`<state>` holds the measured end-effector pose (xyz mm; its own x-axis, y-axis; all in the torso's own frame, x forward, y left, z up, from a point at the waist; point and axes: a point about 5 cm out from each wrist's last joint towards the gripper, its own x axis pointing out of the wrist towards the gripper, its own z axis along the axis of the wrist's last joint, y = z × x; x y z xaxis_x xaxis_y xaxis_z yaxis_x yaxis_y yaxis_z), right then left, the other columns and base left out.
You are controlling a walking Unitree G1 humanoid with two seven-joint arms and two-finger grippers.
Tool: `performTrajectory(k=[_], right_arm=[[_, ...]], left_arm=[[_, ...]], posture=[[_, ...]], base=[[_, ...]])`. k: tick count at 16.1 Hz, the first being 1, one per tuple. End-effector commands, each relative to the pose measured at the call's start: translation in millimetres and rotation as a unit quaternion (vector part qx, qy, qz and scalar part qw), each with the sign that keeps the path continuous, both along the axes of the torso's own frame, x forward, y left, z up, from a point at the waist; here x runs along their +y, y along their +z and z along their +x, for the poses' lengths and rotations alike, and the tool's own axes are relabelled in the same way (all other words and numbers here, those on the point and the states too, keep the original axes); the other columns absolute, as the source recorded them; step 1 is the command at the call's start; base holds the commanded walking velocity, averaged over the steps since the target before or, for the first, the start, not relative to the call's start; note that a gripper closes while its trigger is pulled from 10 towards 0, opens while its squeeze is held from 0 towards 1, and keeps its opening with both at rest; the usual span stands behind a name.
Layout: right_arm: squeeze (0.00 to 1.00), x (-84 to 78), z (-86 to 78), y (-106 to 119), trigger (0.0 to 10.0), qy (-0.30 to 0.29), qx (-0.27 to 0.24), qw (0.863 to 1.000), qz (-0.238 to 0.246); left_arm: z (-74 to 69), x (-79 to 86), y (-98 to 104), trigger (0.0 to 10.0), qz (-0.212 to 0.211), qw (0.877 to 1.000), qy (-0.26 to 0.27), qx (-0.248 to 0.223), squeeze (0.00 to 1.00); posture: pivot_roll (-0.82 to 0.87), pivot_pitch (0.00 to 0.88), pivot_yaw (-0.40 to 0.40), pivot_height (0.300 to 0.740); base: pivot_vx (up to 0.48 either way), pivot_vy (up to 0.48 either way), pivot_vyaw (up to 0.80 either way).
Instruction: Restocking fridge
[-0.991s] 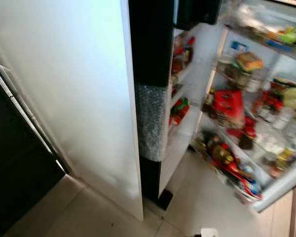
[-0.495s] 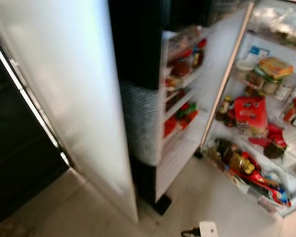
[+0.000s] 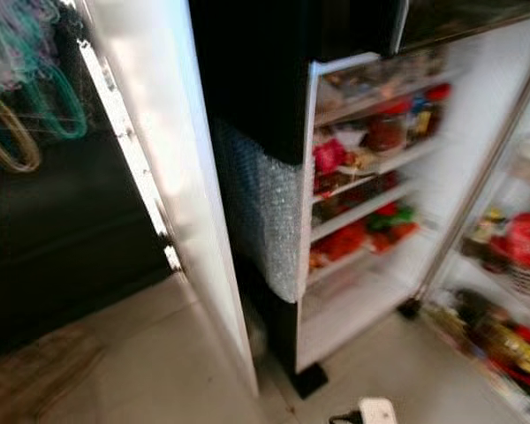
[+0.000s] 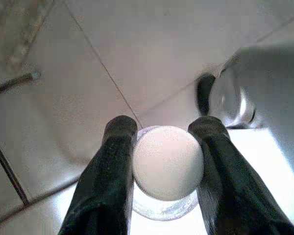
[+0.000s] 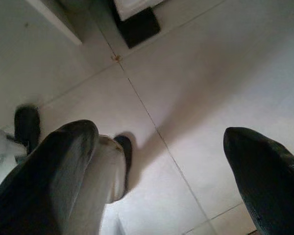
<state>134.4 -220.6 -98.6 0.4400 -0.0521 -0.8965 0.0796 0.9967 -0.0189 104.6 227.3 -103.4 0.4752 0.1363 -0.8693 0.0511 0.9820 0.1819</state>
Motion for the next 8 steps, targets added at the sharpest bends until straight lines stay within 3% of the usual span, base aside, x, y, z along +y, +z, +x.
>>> performTrajectory(k=[1, 6, 8], right_arm=[[0.0, 0.9, 3.0, 0.8, 10.0, -0.016, -0.007, 1.0, 0.006], [0.0, 1.2, 6.6, 2.3, 10.0, 0.005, -0.012, 1.0, 0.002], [0.0, 1.0, 7.2, 2.6, 10.0, 0.009, -0.015, 1.0, 0.001]], left_arm=[[2.9, 5.2, 1.7, 10.0, 0.005, 1.0, -0.002, 0.0, 0.0], [4.0, 3.2, 1.6, 10.0, 0.002, 1.0, 0.0, -0.001, 0.0], [4.2, 3.0, 1.6, 10.0, 0.002, 1.0, 0.0, -0.002, 0.0]], posture=[[-0.08, 0.0, 0.019, 0.74], [-0.07, 0.0, 0.015, 0.74], [-0.07, 0.0, 0.014, 0.74]], base=[[0.0, -0.364, 0.0], [0.0, -0.363, 0.0], [0.0, -0.36, 0.62]])
